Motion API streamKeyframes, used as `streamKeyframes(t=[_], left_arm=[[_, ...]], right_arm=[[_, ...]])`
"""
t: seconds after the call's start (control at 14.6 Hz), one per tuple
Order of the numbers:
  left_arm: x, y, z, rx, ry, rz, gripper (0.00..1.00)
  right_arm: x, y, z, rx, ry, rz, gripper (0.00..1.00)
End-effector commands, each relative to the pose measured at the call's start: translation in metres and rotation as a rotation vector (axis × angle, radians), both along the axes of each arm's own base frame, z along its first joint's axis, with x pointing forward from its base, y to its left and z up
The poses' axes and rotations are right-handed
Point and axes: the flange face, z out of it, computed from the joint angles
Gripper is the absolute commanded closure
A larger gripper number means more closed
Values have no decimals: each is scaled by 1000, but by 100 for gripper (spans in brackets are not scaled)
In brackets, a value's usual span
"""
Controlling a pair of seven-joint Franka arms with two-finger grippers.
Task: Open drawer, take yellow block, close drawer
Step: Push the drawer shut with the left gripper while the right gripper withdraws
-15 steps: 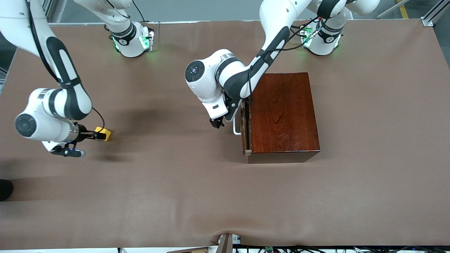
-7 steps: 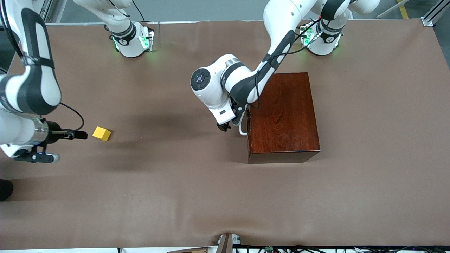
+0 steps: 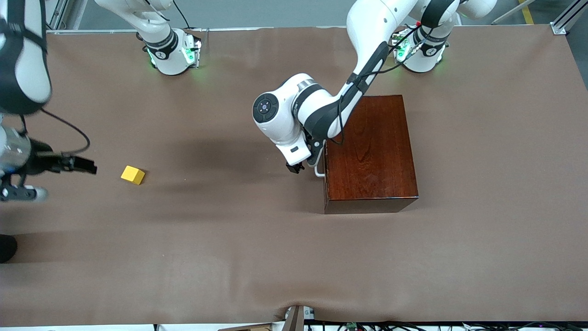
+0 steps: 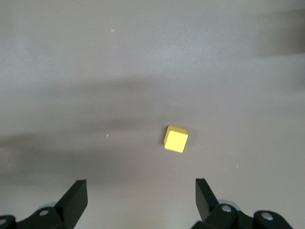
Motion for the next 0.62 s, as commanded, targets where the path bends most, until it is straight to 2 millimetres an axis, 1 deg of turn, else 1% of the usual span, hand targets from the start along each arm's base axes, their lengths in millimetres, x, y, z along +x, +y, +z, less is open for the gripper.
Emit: streamKeyframes(t=[0.0, 0.07, 0.14, 0.21, 0.27, 0.34, 0.41, 0.48, 0.55], left_arm=[[-9, -7, 19, -7, 13, -95, 0], [-9, -7, 38, -26, -2, -117, 0], [-8, -5, 62, -47, -18, -139, 0], [-6, -2, 87, -67, -38, -168, 0], [-3, 3, 107, -83, -54, -187, 0], [-1, 8, 134, -106, -78, -200, 0], [-2, 15, 152, -110, -89, -214, 0], [0, 23, 166, -112, -94, -225, 0], [7, 36, 182, -114, -101, -220, 0]], right_arm=[[-40, 34, 62, 13, -44, 50, 0], [-47, 45, 73, 7, -58, 68, 0], [-55, 52, 84, 2, -69, 81, 0], [-65, 50, 101, 2, -94, 78, 0], [-73, 48, 110, 1, -109, 75, 0], [-80, 45, 116, 2, -118, 73, 0], [-87, 43, 119, 2, -127, 76, 0], [-90, 42, 119, 1, -129, 76, 0], [-91, 42, 119, 0, -128, 76, 0]])
